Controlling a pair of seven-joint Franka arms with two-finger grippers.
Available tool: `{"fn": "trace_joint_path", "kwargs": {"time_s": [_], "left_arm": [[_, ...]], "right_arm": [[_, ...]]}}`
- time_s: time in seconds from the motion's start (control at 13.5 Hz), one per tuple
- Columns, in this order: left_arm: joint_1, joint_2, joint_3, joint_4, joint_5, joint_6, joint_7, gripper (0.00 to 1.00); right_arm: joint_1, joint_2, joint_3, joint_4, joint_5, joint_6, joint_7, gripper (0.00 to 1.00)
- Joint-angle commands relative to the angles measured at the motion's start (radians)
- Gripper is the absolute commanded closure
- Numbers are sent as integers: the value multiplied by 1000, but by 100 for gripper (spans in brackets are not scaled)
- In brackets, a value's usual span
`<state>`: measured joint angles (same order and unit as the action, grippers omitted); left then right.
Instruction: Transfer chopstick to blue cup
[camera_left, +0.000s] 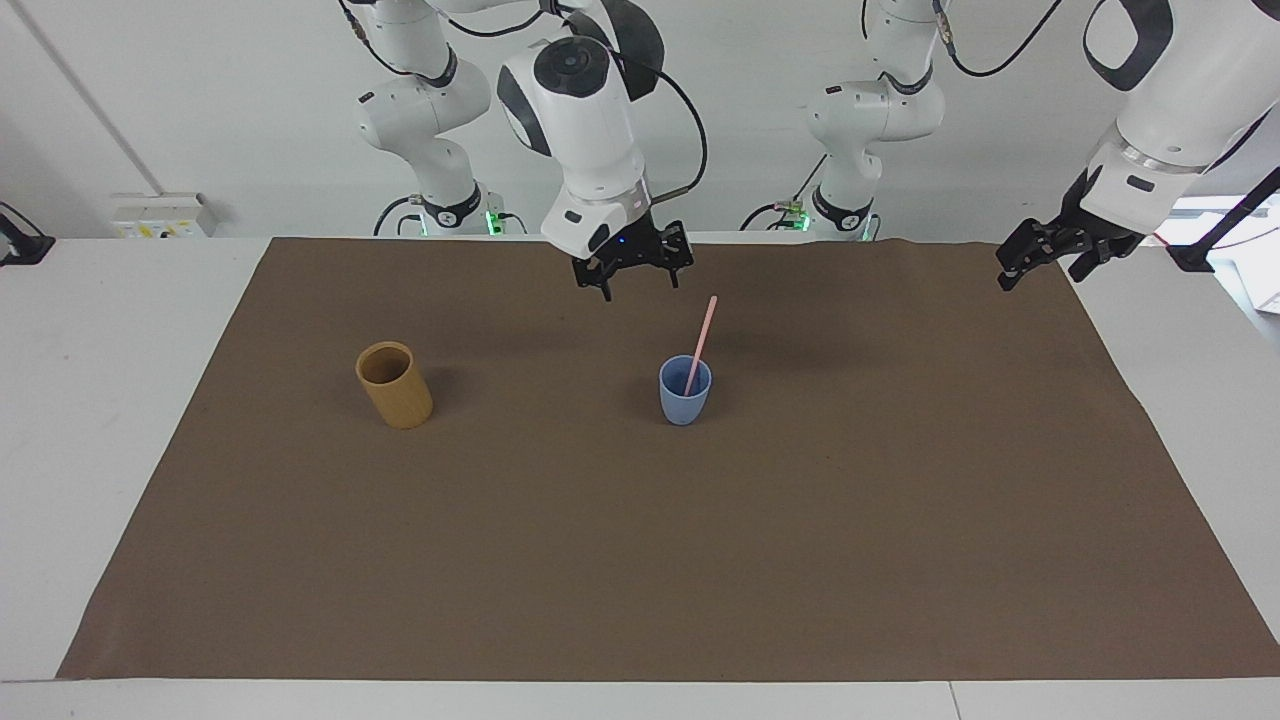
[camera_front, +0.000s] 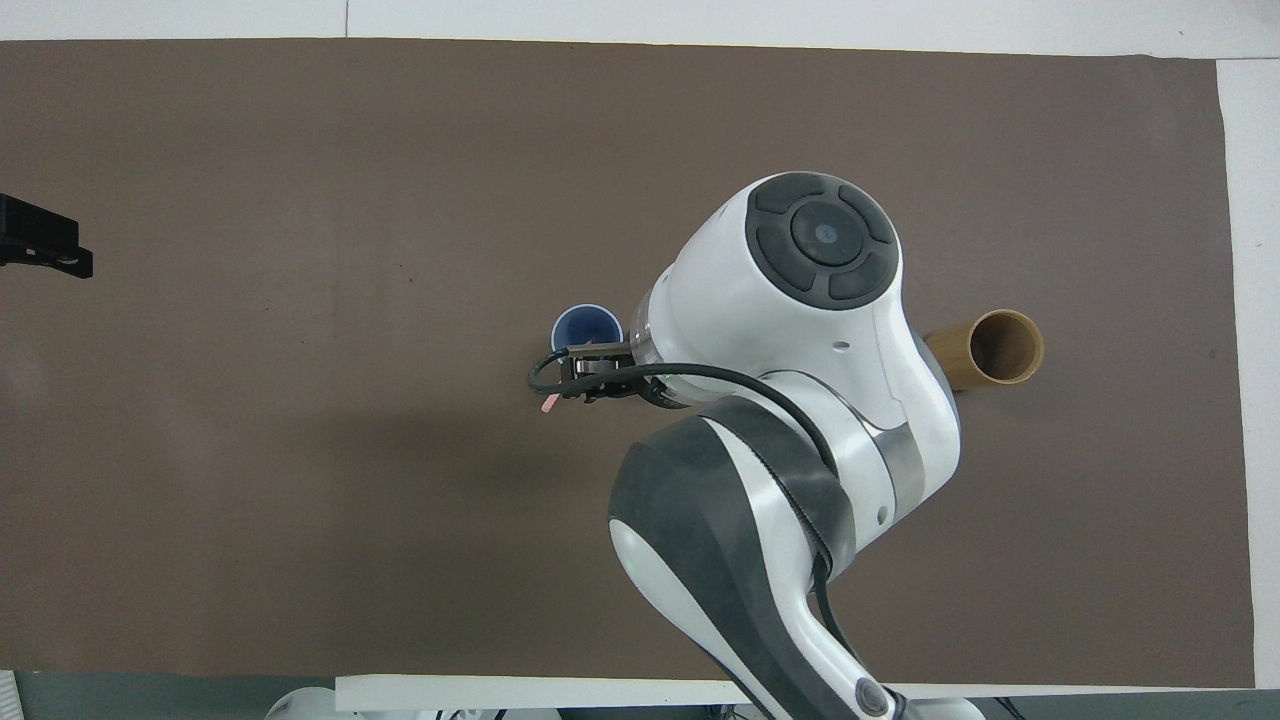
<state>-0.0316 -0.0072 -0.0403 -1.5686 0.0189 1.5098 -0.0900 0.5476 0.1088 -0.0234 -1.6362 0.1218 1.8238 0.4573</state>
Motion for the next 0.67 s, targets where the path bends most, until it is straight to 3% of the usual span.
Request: {"fn": "trace_joint_path", "kwargs": {"time_s": [0.0,0.22,0.44,0.59], "left_arm": [[2,-2,0,-1,3,-16,-4,0],[2,-2,0,-1,3,-16,-2,0],[2,-2,0,-1,3,-16,-2,0],[2,-2,0,-1,3,-16,-2,0]], "right_arm": [[-125,-55,2,18,-54,-61,-61,0],[-294,-110,-1,41,-67,-196,-153,0],[-475,-103,0,183,-73,-416,-366,0],[-535,-107,0,203,-134,-471,-404,0]]}}
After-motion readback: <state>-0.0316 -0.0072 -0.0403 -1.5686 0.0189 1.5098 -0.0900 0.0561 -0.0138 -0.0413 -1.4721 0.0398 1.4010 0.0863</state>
